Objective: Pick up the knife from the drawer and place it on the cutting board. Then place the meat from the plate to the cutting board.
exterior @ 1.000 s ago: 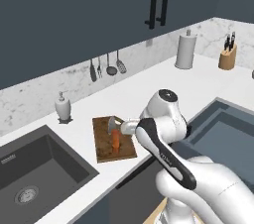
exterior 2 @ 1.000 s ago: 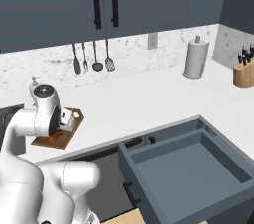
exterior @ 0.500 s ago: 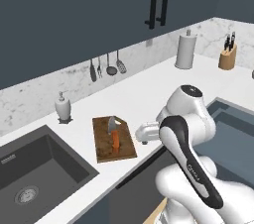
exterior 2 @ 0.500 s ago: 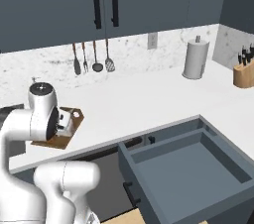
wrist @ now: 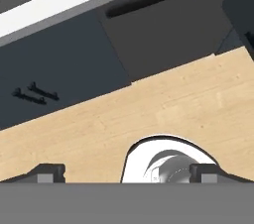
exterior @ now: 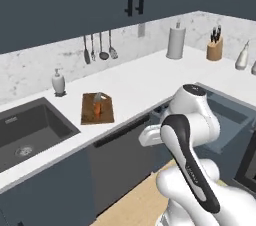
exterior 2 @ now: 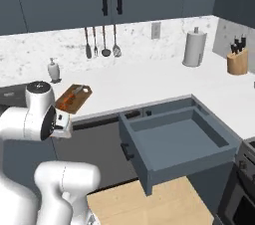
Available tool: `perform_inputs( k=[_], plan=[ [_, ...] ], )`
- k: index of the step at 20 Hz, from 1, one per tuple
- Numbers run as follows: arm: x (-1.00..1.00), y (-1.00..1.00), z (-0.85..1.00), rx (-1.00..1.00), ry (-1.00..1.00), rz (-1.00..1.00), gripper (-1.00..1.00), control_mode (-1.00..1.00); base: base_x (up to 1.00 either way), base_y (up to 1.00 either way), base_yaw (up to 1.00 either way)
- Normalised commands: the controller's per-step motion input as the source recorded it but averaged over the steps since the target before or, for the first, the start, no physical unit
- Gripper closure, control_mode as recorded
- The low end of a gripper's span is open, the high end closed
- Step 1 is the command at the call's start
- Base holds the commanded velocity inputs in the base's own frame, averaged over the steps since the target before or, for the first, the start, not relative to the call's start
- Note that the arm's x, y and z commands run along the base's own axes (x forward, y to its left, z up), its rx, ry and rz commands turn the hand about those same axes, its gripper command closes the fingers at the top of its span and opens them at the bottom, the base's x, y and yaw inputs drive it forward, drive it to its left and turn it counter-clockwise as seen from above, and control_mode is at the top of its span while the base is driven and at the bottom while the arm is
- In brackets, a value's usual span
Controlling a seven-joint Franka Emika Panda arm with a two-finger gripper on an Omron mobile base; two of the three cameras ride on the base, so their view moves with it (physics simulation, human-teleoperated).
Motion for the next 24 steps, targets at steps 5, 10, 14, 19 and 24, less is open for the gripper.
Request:
perform_inputs(
  k=[5,10,14,19,24],
  plan=[
    [0.0,0.0,0.0,0.0,0.0,0.0,-1.0,1.0,-0.58,-0.1,0.4],
    [0.0,0.0,0.0,0.0,0.0,0.0,-1.0,1.0,-0.02,0.09,0.67],
    [0.0,0.0,0.0,0.0,0.0,0.0,-1.0,1.0,0.08,0.09,0.76],
    [0.0,0.0,0.0,0.0,0.0,0.0,-1.0,1.0,0.06,0.17,0.67],
    [0.0,0.0,0.0,0.0,0.0,0.0,-1.0,1.0,0.15,0.02,0.59]
  ],
)
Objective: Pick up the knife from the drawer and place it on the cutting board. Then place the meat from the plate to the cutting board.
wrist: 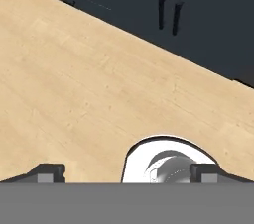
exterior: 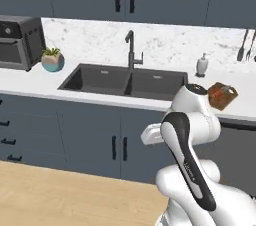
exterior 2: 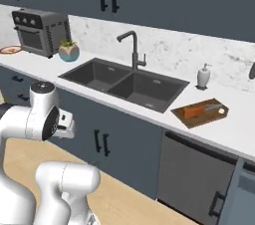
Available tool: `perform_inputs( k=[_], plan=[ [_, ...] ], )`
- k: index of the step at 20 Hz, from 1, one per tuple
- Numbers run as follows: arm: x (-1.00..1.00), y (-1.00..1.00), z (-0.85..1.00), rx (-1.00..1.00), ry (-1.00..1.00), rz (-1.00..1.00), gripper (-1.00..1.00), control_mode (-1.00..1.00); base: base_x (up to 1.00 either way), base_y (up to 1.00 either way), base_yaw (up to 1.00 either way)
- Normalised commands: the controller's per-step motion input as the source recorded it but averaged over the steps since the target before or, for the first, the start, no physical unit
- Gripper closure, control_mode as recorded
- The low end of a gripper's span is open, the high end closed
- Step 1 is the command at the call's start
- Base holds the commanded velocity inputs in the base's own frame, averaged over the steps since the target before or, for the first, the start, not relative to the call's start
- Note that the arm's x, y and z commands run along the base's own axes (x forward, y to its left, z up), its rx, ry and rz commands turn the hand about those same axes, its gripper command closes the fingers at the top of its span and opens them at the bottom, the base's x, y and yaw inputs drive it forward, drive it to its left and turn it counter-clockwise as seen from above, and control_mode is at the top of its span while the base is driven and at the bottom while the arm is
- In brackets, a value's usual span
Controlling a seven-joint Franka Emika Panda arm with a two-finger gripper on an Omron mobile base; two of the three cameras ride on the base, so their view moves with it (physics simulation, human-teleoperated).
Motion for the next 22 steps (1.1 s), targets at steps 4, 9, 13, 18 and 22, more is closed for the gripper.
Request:
perform_inputs(
  k=[4,9,13,18,22],
  plan=[
    [0.0,0.0,0.0,0.0,0.0,0.0,-1.0,1.0,0.55,0.65,0.34],
    [0.0,0.0,0.0,0.0,0.0,0.0,-1.0,1.0,0.98,1.0,0.08],
    [0.0,0.0,0.0,0.0,0.0,0.0,-1.0,1.0,1.0,1.0,-0.04],
    [0.0,0.0,0.0,0.0,0.0,0.0,-1.0,1.0,1.0,1.0,-0.25],
    [0.0,0.0,0.0,0.0,0.0,0.0,-1.0,1.0,1.0,1.0,-0.38]
  ],
)
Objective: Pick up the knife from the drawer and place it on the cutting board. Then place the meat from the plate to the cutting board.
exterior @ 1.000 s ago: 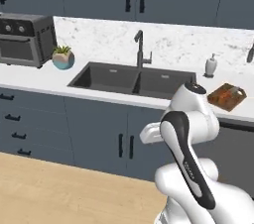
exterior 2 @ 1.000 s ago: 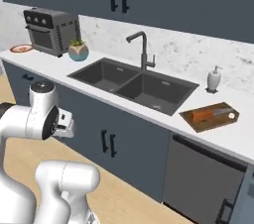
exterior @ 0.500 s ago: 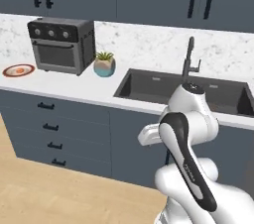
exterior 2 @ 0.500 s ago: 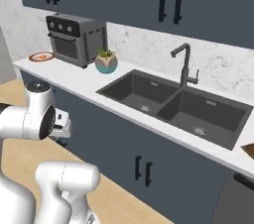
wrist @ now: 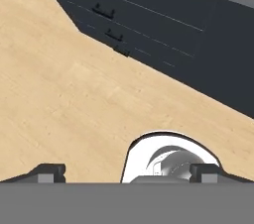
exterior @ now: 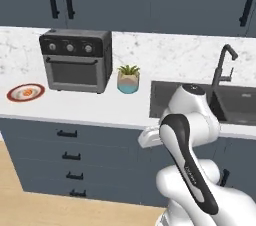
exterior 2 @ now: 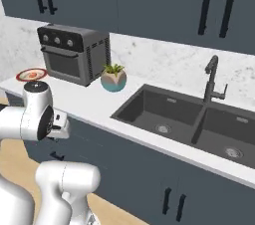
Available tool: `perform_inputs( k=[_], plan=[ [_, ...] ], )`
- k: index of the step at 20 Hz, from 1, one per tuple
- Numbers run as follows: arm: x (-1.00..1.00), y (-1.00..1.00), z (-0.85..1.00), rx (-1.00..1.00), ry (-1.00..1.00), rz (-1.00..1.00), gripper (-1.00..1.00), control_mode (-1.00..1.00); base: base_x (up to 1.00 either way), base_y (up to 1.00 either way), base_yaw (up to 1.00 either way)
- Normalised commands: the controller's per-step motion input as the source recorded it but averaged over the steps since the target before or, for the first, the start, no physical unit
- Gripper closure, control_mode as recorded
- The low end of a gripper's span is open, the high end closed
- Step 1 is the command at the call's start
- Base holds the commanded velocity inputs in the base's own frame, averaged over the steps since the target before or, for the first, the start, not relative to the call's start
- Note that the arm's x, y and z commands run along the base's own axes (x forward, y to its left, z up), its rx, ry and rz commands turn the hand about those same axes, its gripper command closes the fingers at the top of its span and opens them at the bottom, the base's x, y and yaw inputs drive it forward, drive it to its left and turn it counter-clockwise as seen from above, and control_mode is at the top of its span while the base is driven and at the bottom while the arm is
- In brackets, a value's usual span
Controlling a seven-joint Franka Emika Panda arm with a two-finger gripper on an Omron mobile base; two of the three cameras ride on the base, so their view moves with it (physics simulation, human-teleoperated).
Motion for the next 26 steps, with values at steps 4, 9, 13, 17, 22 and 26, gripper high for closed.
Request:
perform_inputs(
  k=[4,9,13,17,22,26],
  plan=[
    [0.0,0.0,0.0,0.0,0.0,0.0,-1.0,1.0,0.89,1.0,-0.44],
    [0.0,0.0,0.0,0.0,0.0,0.0,-1.0,1.0,0.56,1.0,-0.36],
    [0.0,0.0,0.0,0.0,0.0,0.0,-1.0,1.0,0.43,1.0,-0.29],
    [0.0,0.0,0.0,0.0,0.0,0.0,-1.0,1.0,0.48,1.0,-0.29],
    [0.0,0.0,0.0,0.0,0.0,0.0,-1.0,1.0,0.57,1.0,-0.31],
    [0.0,0.0,0.0,0.0,0.0,0.0,-1.0,1.0,0.58,1.0,-0.3]
  ],
)
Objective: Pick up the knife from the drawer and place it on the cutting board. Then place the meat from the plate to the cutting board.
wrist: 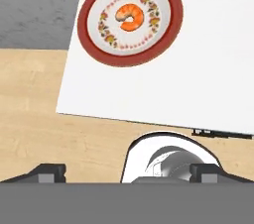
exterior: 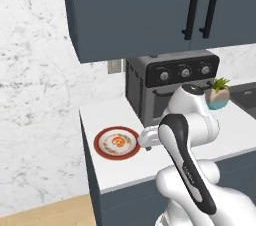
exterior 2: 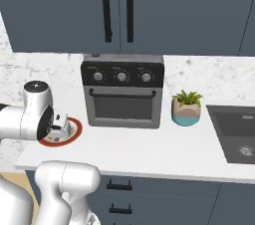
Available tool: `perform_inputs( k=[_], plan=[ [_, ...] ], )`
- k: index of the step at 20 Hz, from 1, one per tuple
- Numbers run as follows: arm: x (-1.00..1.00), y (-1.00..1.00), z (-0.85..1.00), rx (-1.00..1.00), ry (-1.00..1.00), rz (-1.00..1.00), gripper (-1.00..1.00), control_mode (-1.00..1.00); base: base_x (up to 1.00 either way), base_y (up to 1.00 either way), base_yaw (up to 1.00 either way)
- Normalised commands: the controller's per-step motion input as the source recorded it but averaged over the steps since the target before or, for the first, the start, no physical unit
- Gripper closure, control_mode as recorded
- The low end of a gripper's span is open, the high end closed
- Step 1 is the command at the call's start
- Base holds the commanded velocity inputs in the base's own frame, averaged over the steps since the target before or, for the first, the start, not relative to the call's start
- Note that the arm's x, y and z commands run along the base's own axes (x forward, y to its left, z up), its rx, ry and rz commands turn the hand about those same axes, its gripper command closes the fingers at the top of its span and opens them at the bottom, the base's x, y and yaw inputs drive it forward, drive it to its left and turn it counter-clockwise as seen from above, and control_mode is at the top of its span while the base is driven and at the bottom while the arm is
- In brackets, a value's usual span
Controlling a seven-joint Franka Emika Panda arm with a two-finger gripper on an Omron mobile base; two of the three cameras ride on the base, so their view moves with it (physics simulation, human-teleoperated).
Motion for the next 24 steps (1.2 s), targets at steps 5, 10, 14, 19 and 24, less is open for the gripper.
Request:
perform_inputs(
  k=[5,10,14,19,24],
  plan=[
    [0.0,0.0,0.0,0.0,0.0,0.0,-1.0,1.0,0.43,0.68,-0.31],
    [0.32,0.22,-0.11,-0.08,-0.01,-0.28,-1.0,-1.0,0.0,0.0,0.0],
    [0.52,0.54,-0.09,-0.03,-0.03,-0.29,-1.0,-1.0,0.0,0.0,0.0],
    [0.42,0.49,-0.08,-0.01,-0.01,-0.36,-1.0,-1.0,0.0,0.0,0.0],
    [0.37,0.26,-0.03,0.0,0.02,-0.29,-1.0,-1.0,0.0,0.0,0.0]
  ],
)
